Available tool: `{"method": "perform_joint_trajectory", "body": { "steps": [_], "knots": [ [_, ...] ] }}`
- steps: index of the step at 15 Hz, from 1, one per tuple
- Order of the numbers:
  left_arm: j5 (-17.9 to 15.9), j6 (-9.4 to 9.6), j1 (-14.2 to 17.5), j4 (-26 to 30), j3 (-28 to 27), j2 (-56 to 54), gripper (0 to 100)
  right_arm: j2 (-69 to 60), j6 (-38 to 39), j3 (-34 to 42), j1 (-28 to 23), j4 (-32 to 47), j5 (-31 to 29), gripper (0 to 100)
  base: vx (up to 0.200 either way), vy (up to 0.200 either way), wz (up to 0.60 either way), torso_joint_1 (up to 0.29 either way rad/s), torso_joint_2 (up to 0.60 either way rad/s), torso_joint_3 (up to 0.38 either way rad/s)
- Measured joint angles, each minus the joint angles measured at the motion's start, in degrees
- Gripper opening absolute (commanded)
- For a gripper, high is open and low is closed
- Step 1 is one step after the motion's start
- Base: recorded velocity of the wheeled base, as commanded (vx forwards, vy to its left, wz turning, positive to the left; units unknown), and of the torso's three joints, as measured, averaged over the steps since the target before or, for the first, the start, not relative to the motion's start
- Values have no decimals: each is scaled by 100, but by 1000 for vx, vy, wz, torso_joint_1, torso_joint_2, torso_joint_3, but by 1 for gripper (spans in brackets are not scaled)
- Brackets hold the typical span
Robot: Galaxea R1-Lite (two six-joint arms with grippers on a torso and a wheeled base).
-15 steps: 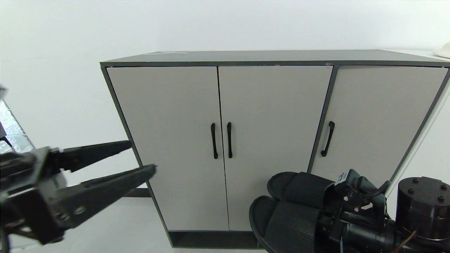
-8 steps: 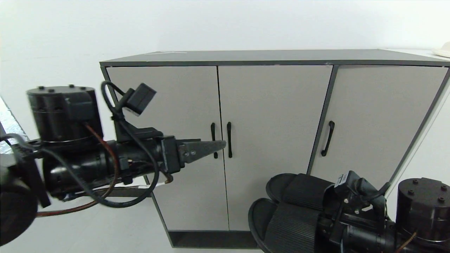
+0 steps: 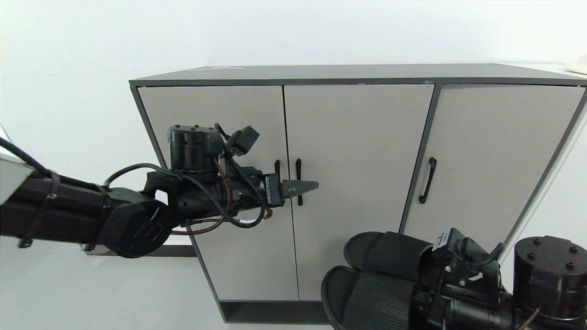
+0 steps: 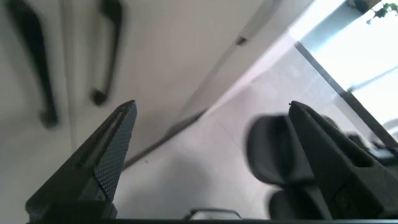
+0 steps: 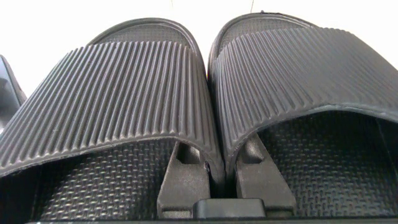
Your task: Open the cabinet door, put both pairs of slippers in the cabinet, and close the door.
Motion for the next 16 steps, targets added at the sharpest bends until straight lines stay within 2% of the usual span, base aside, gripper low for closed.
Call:
{"method": "perform_joint_trajectory", "body": {
  "steps": [9, 16],
  "knots": [
    [20, -11, 96, -22, -857, 841, 100, 79, -24, 21, -2, -15, 0, 0, 0, 0, 0, 0, 0, 0],
    [13, -16, 83, 5, -1215, 1083, 100, 77, -26, 23, -11, -17, -5, 0, 0, 0, 0, 0, 0, 0]
  ]
}}
